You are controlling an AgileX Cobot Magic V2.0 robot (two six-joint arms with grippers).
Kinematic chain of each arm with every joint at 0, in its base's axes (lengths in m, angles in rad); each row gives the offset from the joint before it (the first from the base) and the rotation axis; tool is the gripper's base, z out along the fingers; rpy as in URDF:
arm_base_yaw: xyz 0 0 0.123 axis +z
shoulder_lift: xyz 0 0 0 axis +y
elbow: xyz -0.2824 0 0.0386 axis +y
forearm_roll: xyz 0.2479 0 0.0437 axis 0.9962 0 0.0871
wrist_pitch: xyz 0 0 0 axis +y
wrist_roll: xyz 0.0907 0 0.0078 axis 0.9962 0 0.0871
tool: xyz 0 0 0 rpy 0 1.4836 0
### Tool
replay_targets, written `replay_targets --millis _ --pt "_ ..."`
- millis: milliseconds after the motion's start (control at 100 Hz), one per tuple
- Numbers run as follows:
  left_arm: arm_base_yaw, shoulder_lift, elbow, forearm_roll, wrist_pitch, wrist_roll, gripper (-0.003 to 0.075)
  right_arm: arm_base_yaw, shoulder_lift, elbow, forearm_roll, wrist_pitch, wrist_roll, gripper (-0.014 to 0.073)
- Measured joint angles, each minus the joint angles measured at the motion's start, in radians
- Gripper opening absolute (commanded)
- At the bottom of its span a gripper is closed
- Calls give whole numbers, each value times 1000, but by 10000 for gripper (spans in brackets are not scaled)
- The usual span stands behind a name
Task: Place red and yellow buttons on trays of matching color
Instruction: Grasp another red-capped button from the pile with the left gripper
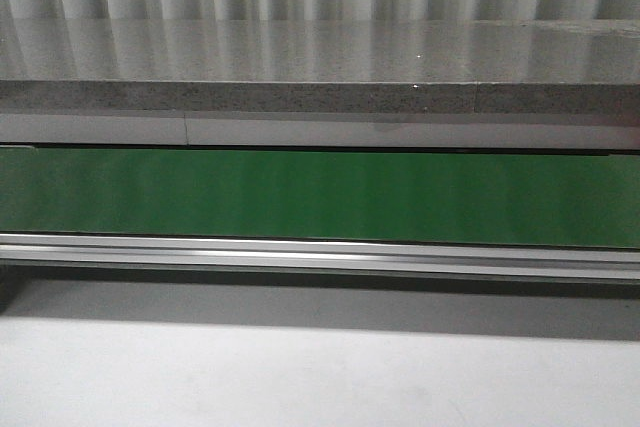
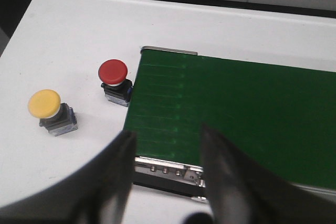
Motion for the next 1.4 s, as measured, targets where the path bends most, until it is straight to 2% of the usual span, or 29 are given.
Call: replay_targets --millis 90,230,420,560,690,960,1340,1400 --pt "50 96 -56 -18 41 14 573 0 0 0 0 0 0 -65" --pt "125 263 -152 -91 123 92 536 0 0 0 -1 0 0 -65" --pt "260 465 -290 -221 167 150 471 0 0 0 -1 1 0 -65" --pt "343 606 -390 -312 199 167 457 0 0 0 -1 2 0 -65" --pt "390 724 -468 -377 224 60 457 0 0 0 -1 2 0 -65" --pt "400 878 -614 -410 298 -222 457 0 0 0 -1 3 0 -65" --pt "400 1036 -659 -435 277 -263 455 0 0 0 -1 4 0 -65" --pt "400 1052 -659 -436 262 -263 422 0 0 0 -1 4 0 -65"
